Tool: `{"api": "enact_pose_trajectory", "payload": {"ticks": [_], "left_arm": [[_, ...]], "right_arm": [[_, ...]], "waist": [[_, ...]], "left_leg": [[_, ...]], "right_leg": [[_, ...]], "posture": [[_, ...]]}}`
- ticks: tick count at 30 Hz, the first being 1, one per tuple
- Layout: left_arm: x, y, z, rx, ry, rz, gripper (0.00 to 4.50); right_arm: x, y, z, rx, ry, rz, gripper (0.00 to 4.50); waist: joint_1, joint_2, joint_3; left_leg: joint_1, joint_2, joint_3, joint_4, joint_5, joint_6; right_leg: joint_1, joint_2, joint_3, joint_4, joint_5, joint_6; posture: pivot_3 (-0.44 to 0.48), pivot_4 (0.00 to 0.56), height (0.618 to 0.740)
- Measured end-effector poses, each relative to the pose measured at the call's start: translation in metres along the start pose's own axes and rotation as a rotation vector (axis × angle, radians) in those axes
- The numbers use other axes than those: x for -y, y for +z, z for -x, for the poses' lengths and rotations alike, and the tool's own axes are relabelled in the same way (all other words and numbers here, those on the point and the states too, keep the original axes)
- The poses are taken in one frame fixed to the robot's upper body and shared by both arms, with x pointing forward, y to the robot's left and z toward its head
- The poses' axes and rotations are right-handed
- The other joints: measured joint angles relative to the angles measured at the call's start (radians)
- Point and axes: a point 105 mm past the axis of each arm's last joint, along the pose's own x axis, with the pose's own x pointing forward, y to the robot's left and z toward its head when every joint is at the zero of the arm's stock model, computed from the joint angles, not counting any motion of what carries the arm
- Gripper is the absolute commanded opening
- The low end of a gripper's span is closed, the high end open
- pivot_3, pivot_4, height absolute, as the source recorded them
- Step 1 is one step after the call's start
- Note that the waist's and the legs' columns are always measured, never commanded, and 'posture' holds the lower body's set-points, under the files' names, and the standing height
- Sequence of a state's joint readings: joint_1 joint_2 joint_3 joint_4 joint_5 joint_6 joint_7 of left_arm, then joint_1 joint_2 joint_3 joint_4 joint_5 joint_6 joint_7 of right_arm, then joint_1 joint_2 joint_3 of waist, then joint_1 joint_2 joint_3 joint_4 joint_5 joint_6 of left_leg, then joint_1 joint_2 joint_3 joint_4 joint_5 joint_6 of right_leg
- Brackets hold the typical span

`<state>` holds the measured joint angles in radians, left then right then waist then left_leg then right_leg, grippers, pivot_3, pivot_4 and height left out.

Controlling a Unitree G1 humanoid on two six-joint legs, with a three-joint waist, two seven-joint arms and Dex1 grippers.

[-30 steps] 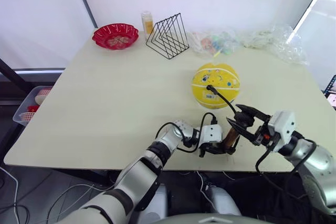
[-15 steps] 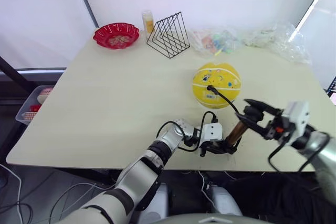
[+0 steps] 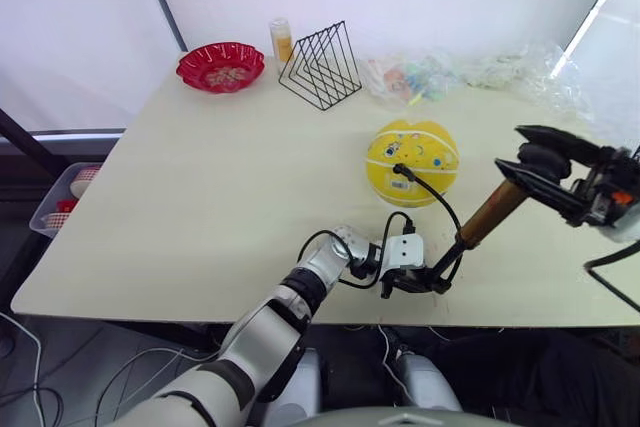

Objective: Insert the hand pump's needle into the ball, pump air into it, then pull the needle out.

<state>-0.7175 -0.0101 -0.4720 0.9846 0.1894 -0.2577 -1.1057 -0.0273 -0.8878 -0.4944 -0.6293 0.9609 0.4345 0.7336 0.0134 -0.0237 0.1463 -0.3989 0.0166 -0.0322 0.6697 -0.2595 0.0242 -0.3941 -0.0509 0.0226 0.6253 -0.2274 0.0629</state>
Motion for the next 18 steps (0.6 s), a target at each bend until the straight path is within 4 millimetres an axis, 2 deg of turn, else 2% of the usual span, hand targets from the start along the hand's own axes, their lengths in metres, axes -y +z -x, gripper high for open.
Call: {"api": "enact_pose_trajectory", "payload": {"ticks": [5, 12, 13, 18], "left_arm": [[-0.001, 0.001, 0.000, -0.001, -0.002, -0.001, 1.10], [0.000, -0.003, 0.001, -0.013, 0.000, 0.018, 1.10], [0.000, -0.004, 0.001, -0.014, -0.001, 0.023, 1.10], [0.001, -0.006, 0.001, -0.019, -0.001, 0.035, 1.10]], "right_arm": [[-0.001, -0.004, -0.001, 0.003, -0.024, -0.025, 1.94], [-0.014, -0.041, -0.002, -0.033, -0.069, -0.070, 1.94], [-0.020, -0.054, -0.004, -0.038, -0.075, -0.090, 1.94], [-0.031, -0.088, -0.007, -0.059, -0.107, -0.117, 1.94]], "waist": [[0.000, -0.001, 0.000], [-0.003, -0.007, -0.006], [-0.002, -0.009, -0.008], [-0.003, -0.012, -0.016]], "left_leg": [[0.000, 0.000, 0.000, 0.000, 0.000, 0.000], [0.002, 0.001, 0.000, -0.001, 0.000, 0.000], [0.002, 0.002, -0.001, -0.001, 0.000, 0.000], [0.003, 0.003, -0.001, -0.001, 0.000, 0.000]], "right_leg": [[0.000, 0.000, 0.000, 0.000, 0.000, 0.000], [0.000, 0.001, 0.000, 0.000, 0.000, 0.000], [0.000, 0.002, -0.001, 0.000, -0.001, -0.001], [0.000, 0.003, -0.002, 0.000, -0.001, -0.002]], "posture": [[0.000, 0.150, 0.740], [0.000, 0.150, 0.740], [0.000, 0.150, 0.740], [0.000, 0.150, 0.740]]}}
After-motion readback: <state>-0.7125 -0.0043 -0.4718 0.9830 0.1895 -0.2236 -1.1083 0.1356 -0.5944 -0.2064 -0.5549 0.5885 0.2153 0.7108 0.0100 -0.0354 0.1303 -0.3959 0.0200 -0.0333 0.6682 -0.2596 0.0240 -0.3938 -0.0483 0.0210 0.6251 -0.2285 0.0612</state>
